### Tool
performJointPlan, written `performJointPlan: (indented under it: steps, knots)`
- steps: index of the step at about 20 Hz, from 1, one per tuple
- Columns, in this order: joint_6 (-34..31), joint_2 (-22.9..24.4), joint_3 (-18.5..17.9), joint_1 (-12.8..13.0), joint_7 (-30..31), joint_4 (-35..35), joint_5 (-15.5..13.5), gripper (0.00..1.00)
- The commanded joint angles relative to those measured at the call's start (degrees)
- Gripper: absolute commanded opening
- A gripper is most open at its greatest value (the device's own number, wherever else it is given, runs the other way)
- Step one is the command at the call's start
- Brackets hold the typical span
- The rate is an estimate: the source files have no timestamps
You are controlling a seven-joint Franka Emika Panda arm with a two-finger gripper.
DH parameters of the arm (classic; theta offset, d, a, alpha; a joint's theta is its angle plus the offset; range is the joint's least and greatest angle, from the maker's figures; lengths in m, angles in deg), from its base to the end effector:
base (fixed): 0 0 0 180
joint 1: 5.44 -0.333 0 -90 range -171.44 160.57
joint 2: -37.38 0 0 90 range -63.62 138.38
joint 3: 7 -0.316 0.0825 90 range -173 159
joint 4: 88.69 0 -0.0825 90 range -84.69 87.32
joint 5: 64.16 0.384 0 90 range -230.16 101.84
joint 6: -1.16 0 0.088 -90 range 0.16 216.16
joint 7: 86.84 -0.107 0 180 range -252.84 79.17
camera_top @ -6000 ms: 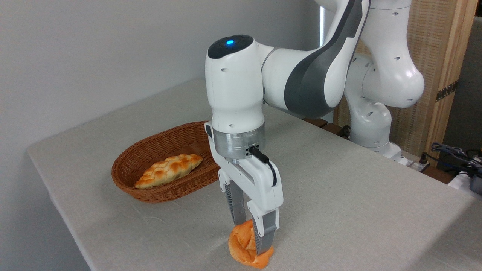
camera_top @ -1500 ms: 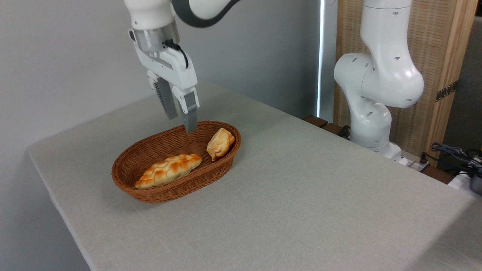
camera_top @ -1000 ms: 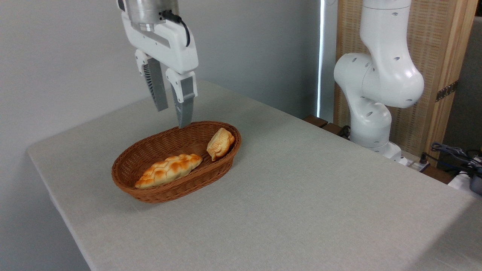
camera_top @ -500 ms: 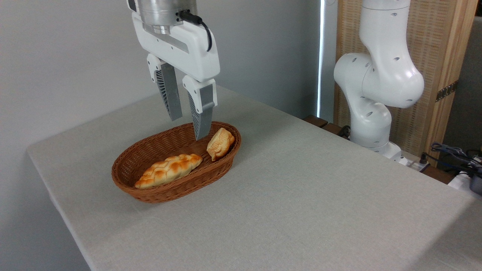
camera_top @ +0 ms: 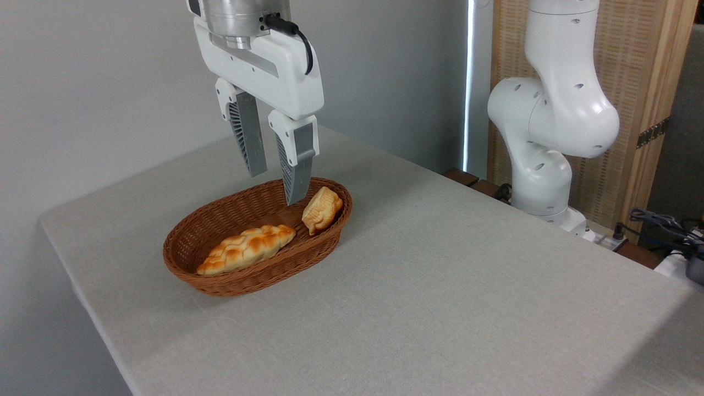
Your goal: Put bread into the basket
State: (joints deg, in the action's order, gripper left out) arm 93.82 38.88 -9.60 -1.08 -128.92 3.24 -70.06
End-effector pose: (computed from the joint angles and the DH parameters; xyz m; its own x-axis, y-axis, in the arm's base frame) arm 0.5503 -0.0271 0.6277 0.7214 -0.6855 0.0984 -0.6916 -0.7205 0.0513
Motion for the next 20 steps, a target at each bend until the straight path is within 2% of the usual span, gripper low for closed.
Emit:
performJointPlan:
  steps: [1, 6, 9, 11, 20]
  knots:
    - [-1.52, -0.45, -0.47, 0.30, -0.55, -1.31, -0.51, 1.00]
    - [-2.13, -0.53, 0.14, 0.39, -0.28, -1.22, 2.03, 1.00]
    - [-2.22, -0.62, 0.23, 0.39, -0.28, -1.22, 2.21, 1.00]
    - [-2.75, -0.71, 0.58, 0.47, -0.28, -1.22, 4.14, 1.00]
    - [-2.84, -0.71, 1.02, 0.48, -0.28, -1.22, 4.23, 1.00]
